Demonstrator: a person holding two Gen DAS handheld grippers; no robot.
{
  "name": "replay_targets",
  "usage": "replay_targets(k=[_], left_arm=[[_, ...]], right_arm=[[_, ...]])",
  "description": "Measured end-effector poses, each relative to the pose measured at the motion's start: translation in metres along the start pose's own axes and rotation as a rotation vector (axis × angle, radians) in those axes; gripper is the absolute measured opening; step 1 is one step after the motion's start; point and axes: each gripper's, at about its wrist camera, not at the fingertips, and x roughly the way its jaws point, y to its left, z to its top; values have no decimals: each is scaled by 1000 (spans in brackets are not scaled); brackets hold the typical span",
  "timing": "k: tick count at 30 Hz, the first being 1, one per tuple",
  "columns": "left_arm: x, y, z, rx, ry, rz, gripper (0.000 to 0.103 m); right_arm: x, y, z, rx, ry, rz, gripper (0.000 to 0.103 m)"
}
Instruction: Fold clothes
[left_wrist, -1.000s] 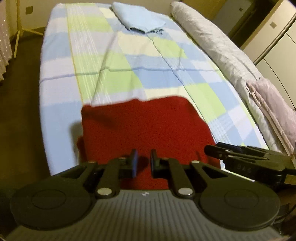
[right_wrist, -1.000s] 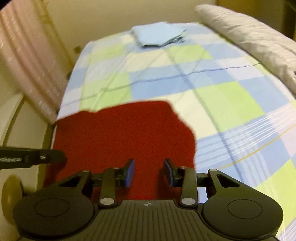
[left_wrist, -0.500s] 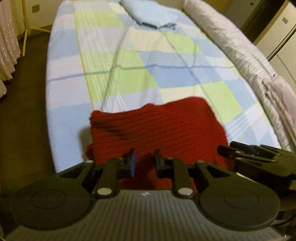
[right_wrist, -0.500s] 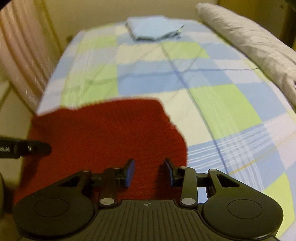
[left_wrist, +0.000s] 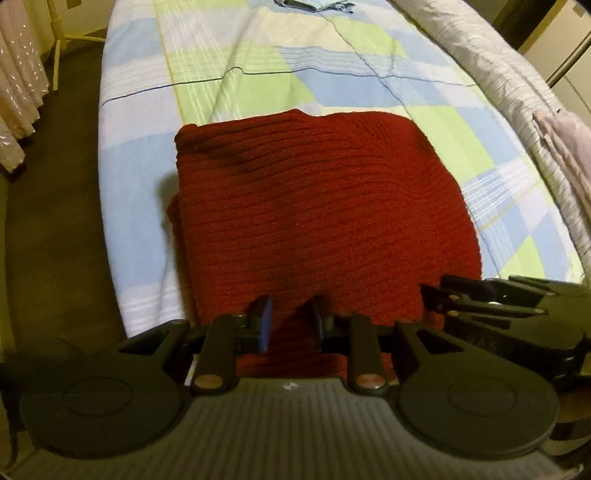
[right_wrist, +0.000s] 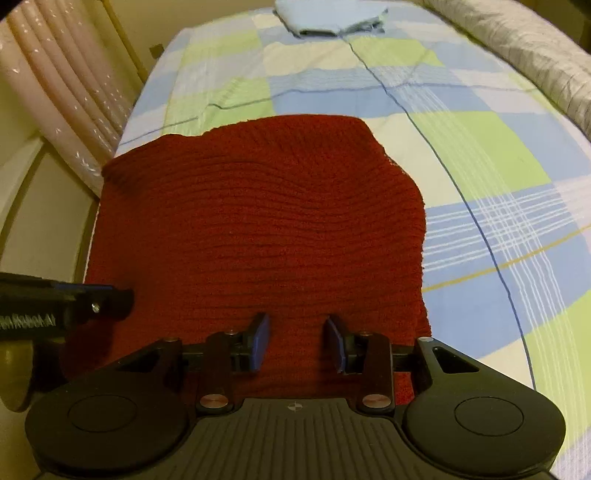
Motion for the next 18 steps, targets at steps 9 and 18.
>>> replay_targets(k=[9,18], left_arm=[[-35,-1,-5,-32,70,119,27],[-38,3,-25,-37,131,145,35]], right_arm=[[-53,-15,0,147,-27,30,81],[-67,-14,-15,176,-2,7,81]])
